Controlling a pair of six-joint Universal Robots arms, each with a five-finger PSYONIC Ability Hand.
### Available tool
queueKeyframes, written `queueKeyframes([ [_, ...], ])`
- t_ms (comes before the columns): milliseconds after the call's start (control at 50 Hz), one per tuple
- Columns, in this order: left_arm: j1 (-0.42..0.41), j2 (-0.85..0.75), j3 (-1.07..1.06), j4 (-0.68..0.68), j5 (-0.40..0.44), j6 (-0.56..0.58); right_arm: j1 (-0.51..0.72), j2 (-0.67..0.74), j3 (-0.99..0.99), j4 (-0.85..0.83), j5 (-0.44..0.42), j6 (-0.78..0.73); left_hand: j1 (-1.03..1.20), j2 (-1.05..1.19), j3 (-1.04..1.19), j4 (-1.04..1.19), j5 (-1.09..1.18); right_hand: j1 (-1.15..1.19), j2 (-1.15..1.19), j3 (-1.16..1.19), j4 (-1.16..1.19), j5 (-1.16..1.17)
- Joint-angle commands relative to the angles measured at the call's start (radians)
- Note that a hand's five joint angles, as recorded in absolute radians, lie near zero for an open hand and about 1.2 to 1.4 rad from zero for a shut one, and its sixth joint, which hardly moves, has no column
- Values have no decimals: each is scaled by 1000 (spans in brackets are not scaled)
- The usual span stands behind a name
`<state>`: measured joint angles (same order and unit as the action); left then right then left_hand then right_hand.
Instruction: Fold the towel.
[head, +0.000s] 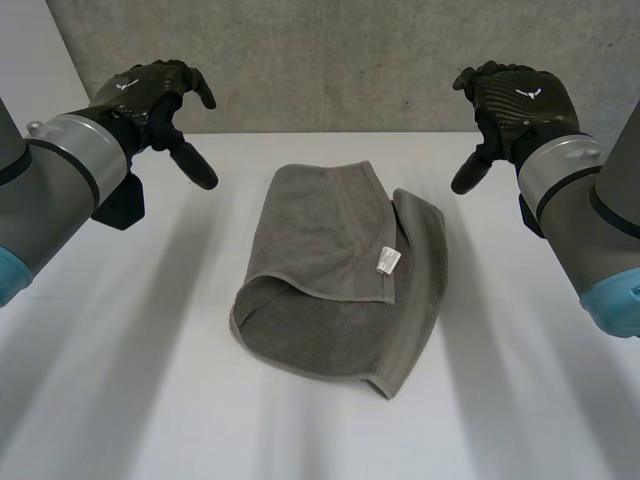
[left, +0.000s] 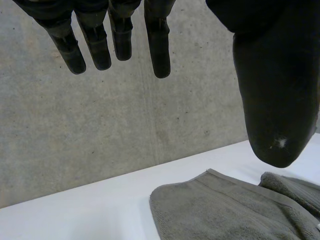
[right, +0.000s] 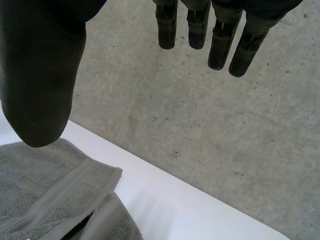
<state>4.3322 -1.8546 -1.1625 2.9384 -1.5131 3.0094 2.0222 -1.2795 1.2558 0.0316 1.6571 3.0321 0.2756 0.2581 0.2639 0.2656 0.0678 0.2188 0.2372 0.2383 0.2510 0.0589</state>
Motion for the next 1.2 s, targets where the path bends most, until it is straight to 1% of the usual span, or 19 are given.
queueKeyframes([
  [20,-3,3,0,-71,14,2,12,2,-10,11,-17,-27,-74,-56,-62,-64,-41,-44,-63,-64,-76,-59],
  [60,-5,8,-6,-100,17,2,16,3,-18,27,-28,-52,-62,-45,-50,-52,-29,-44,-63,-64,-76,-59],
  [100,-5,34,-34,-131,18,-1,26,20,-33,74,-72,-125,-56,-39,-45,-46,-23,-44,-63,-64,-76,-59],
  [220,7,45,-164,-117,8,-9,92,109,-79,90,-99,-167,-47,-30,-36,-37,-14,-44,-63,-64,-76,-59],
  [260,11,34,-259,-58,-4,-12,163,185,-131,90,-96,-159,-50,-33,-39,-40,-17,-44,-63,-64,-76,-59],
  [280,11,34,-259,-58,-4,-12,164,186,-131,90,-95,-159,-50,-33,-39,-40,-17,-44,-63,-64,-76,-59],
  [320,11,6,-340,31,-50,-17,211,262,-174,90,-97,-139,-47,-30,-36,-37,-14,-44,-63,-64,-76,-59],
  [340,11,6,-341,31,-50,-17,211,263,-174,90,-97,-139,-47,-30,-36,-37,-14,-44,-63,-64,-76,-59],
  [380,7,-15,-373,74,-76,-18,239,334,-222,90,-94,-95,-47,-30,-36,-37,-14,-44,-63,-64,-76,-59],
  [420,1,-63,-408,137,-120,-52,257,373,-248,90,-91,-63,-47,-30,-36,-37,-14,-44,-63,-64,-76,-59],
  [440,1,-63,-408,137,-121,-52,257,373,-248,90,-91,-62,-47,-30,-36,-37,-14,-44,-63,-64,-76,-59],
  [480,-5,-116,-411,157,-137,-116,300,442,-295,94,-85,-7,-47,-30,-36,-37,-14,-28,-47,-48,-60,-43],
  [540,-9,-161,-405,163,-134,-164,326,502,-331,94,-70,26,-45,-27,-33,-34,-11,10,-9,-10,-22,-5],
  [660,-29,-229,-376,174,-136,-210,348,575,-381,90,-28,37,-45,-27,-33,-34,-11,57,39,38,25,42],
  [740,-58,-274,-339,180,-136,-248,368,647,-452,91,6,40,-45,-27,-33,-34,-11,151,132,131,119,136],
  [980,-101,-333,-306,220,-144,-250,374,758,-558,96,16,53,-36,-18,-24,-26,-2,342,323,322,310,327],
  [1040,-101,-360,-298,246,-170,-244,374,783,-590,97,16,83,2,20,14,13,36,415,397,396,383,401],
  [1080,-103,-388,-284,251,-197,-244,372,793,-618,99,13,106,134,151,146,144,167,479,461,460,447,465],
  [1200,-108,-417,-264,246,-220,-234,372,806,-639,99,6,123,229,246,240,239,262,550,532,531,518,536],
])
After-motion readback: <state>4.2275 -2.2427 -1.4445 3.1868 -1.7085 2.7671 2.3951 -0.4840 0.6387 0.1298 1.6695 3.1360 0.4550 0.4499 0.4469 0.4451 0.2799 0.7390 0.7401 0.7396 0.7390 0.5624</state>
